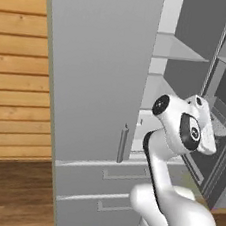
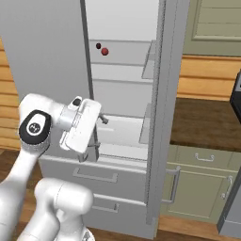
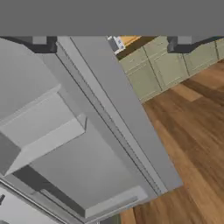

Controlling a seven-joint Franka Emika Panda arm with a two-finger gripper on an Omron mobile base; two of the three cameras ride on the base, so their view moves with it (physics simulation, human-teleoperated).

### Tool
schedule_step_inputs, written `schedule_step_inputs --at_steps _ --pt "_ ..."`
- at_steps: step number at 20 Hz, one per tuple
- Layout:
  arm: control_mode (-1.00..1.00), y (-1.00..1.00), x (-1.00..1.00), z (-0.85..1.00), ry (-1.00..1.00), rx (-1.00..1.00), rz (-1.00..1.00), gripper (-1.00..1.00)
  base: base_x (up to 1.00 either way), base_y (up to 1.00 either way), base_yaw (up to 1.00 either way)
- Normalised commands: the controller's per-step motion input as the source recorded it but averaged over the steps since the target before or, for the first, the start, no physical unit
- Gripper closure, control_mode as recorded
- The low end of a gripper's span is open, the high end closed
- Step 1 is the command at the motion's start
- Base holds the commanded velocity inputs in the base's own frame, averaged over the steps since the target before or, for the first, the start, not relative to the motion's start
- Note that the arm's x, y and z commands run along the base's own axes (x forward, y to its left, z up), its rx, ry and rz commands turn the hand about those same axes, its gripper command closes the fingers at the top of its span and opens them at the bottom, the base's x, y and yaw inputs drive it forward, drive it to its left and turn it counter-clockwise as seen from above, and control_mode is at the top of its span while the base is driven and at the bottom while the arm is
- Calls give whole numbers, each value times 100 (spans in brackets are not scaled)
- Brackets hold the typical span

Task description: Take the strawberry from the fridge and place it on top of the pancake, located on the dining counter.

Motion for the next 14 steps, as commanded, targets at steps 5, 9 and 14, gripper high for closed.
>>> schedule_step_inputs --at_steps 5,9,14 --pt "-100 79 48 -94 -14 97 -8 -100 0 0 0" --pt "-100 69 71 -90 -21 86 -20 -100 0 0 0" --pt "-100 22 82 -56 -33 61 -52 -100 0 0 0"
